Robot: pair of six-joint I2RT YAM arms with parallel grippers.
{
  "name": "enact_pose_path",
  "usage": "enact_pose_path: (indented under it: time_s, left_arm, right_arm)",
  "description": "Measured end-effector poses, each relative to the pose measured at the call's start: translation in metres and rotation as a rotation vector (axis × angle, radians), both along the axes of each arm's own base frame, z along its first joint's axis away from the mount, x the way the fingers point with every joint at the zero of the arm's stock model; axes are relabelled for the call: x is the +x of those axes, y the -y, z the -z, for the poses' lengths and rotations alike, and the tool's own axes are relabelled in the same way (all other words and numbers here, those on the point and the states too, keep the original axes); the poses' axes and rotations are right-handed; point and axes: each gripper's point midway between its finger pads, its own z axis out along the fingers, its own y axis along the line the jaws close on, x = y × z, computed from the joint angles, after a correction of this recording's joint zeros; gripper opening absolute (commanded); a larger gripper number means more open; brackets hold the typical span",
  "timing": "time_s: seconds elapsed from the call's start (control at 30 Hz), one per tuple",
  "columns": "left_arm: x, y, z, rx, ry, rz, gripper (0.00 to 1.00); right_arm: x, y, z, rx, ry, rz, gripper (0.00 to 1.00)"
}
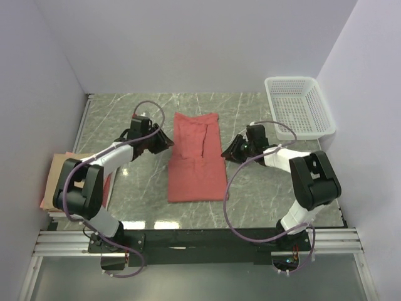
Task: Fold and stack the t-shirts
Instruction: Fold the tshirt
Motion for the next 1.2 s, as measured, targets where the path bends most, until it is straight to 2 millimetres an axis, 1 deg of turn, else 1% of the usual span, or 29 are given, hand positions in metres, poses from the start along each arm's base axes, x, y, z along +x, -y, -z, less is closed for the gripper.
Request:
enact_pose_path:
  time_s: [0.07, 0.1, 0.17, 0.27, 0.33, 0.43, 0.47, 0.57, 0.63, 0.7, 0.77, 0.9, 0.97, 1.03, 1.1, 1.2]
  left_arm:
    - [0.011, -0.003, -0.015, -0.003, 0.027, -0.015, 0.41]
    - [0.021, -0.003, -0.022, 0.002, 0.04, -0.02, 0.41]
    - [0.045, -0.002, -0.034, 0.028, 0.067, -0.026, 0.42]
    - [0.094, 0.002, -0.046, 0.094, 0.116, -0.009, 0.47]
    - [0.123, 0.004, -0.046, 0.15, 0.14, 0.01, 0.52]
    - [0.148, 0.004, -0.034, 0.225, 0.144, 0.041, 0.55]
    - [0.154, 0.001, -0.026, 0.261, 0.134, 0.054, 0.56]
    - [0.168, -0.001, -0.01, 0.326, 0.125, 0.086, 0.6]
    - [0.174, -0.003, 0.001, 0.362, 0.118, 0.112, 0.62]
    - [0.179, -0.003, 0.009, 0.386, 0.116, 0.136, 0.62]
    - [0.184, -0.004, 0.016, 0.403, 0.115, 0.154, 0.62]
    - [0.195, -0.002, 0.025, 0.415, 0.118, 0.176, 0.6]
    - [0.197, -0.001, 0.03, 0.415, 0.111, 0.182, 0.59]
    - [0.199, 0.0, 0.036, 0.417, 0.106, 0.186, 0.58]
    - [0.199, 0.0, 0.043, 0.418, 0.095, 0.19, 0.57]
    - [0.197, 0.001, 0.053, 0.414, 0.079, 0.199, 0.52]
  right_arm:
    - [0.003, 0.004, -0.009, -0.025, 0.025, 0.001, 0.37]
    - [0.007, 0.004, -0.013, -0.036, 0.033, 0.001, 0.37]
    - [0.016, 0.004, -0.02, -0.054, 0.049, -0.002, 0.38]
    - [0.038, 0.005, -0.03, -0.097, 0.08, 0.004, 0.38]
    - [0.058, 0.005, -0.039, -0.13, 0.105, 0.008, 0.38]
    - [0.091, 0.003, -0.051, -0.164, 0.151, 0.014, 0.38]
    - [0.102, 0.002, -0.054, -0.175, 0.167, 0.016, 0.39]
    - [0.132, -0.002, -0.06, -0.2, 0.199, 0.019, 0.4]
    - [0.153, -0.006, -0.059, -0.214, 0.211, 0.018, 0.4]
    - [0.171, -0.009, -0.051, -0.228, 0.212, 0.016, 0.41]
    - [0.184, -0.011, -0.038, -0.245, 0.2, 0.011, 0.42]
    - [0.195, -0.011, -0.009, -0.29, 0.138, 0.002, 0.45]
    - [0.2, -0.01, 0.0, -0.312, 0.122, -0.001, 0.49]
    - [0.201, -0.008, 0.005, -0.329, 0.108, -0.002, 0.51]
    - [0.202, -0.006, 0.005, -0.341, 0.102, -0.004, 0.54]
    - [0.205, -0.008, 0.001, -0.361, 0.107, -0.007, 0.55]
